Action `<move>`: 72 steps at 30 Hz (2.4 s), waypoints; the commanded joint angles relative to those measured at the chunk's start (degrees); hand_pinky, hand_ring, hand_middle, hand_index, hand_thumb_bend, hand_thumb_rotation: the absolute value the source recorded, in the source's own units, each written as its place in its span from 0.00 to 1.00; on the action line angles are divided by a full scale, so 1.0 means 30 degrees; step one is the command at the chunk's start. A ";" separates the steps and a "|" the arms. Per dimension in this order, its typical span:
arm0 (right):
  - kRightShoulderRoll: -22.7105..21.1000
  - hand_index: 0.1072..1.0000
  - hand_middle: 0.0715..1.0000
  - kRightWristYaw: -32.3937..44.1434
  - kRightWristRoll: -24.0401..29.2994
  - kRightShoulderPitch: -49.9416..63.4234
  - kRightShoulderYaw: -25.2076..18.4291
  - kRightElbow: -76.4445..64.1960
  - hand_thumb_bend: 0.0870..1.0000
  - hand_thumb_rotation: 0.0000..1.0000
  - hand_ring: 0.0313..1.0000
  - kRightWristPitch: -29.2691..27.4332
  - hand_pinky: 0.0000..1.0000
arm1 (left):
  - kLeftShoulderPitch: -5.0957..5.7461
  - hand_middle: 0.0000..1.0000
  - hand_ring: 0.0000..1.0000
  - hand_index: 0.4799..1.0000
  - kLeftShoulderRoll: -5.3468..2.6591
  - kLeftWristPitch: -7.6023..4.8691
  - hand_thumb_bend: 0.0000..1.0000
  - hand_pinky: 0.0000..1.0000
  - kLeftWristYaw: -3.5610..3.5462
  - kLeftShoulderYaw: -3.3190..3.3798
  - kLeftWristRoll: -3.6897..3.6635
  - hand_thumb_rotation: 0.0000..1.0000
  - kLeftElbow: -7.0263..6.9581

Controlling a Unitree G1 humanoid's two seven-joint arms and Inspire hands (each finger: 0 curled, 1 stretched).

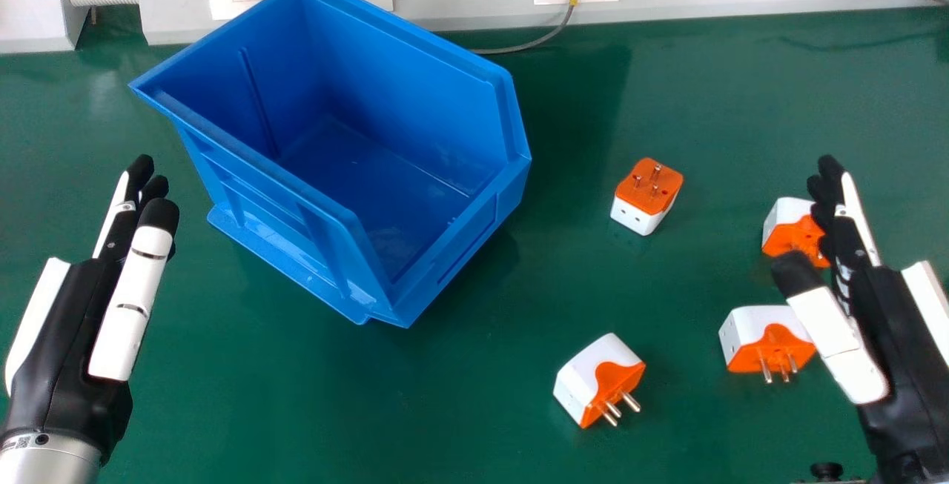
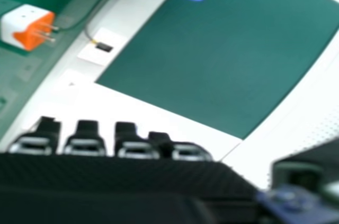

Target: Pick all objects and put in blue box

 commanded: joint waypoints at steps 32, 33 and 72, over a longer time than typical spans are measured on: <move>0.0105 1.00 1.00 -0.0299 -0.0248 -0.0131 -0.0004 -0.0636 0.65 1.00 1.00 -0.0100 1.00 | 0.0042 1.00 1.00 1.00 0.0344 0.0115 0.54 0.98 -0.0168 0.0336 -0.0334 1.00 -0.0393; 0.0115 1.00 1.00 -0.0304 -0.0245 -0.0073 -0.0006 -0.0660 0.65 1.00 1.00 -0.0137 1.00 | 0.0089 1.00 1.00 1.00 0.0339 0.0094 0.54 0.98 -0.0185 0.0335 -0.0334 1.00 -0.0404; -0.1038 1.00 1.00 -0.1756 -0.7320 -0.6523 0.0546 0.0375 0.48 0.79 1.00 0.6383 0.97 | -0.0984 1.00 1.00 1.00 0.0207 0.0166 0.57 1.00 0.0086 0.0010 -0.0084 1.00 0.0783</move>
